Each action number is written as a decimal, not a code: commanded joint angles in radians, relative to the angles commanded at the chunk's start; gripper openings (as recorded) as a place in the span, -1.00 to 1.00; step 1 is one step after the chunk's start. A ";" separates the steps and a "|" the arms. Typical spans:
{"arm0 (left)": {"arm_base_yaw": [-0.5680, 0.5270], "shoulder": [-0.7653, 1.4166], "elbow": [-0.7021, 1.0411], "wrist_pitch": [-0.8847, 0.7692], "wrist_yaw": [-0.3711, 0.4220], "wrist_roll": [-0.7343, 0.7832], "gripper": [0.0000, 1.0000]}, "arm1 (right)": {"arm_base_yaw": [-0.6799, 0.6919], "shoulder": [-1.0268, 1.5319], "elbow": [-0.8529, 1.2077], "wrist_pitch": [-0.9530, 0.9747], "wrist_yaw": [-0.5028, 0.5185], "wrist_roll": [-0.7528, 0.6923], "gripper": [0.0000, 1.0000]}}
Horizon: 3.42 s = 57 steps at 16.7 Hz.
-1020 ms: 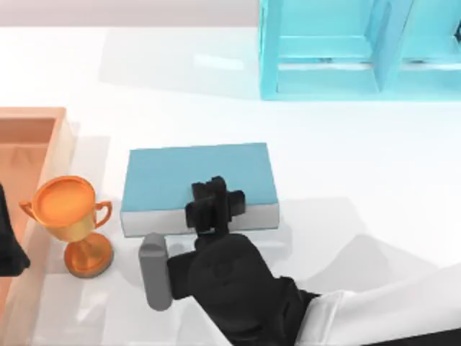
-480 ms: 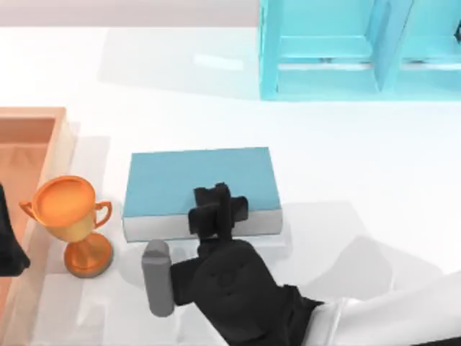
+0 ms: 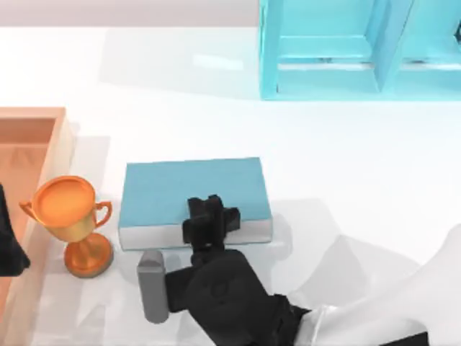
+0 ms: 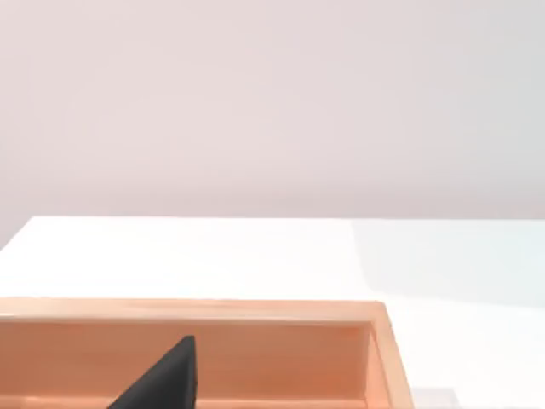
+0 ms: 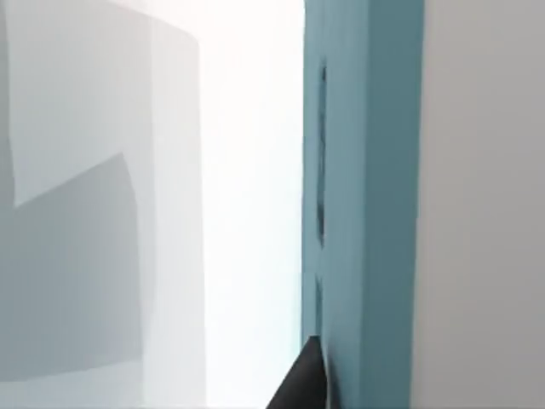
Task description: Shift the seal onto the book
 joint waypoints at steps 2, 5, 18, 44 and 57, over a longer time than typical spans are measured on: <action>0.000 0.000 0.000 0.000 0.000 0.000 1.00 | 0.000 0.000 0.000 0.000 0.000 0.000 -1.00; 0.000 0.000 0.000 0.000 0.000 0.000 1.00 | 0.000 0.000 0.000 0.000 0.000 0.000 -0.70; 0.000 0.000 0.000 0.000 0.000 0.000 1.00 | 0.000 0.000 0.000 0.000 0.000 0.000 1.00; 0.000 0.000 0.000 0.000 0.000 0.000 1.00 | 0.447 -0.134 -0.031 -0.458 0.390 0.407 1.00; 0.000 0.000 0.000 0.000 0.000 0.000 1.00 | -0.155 -0.904 -0.252 -0.526 -0.072 0.763 1.00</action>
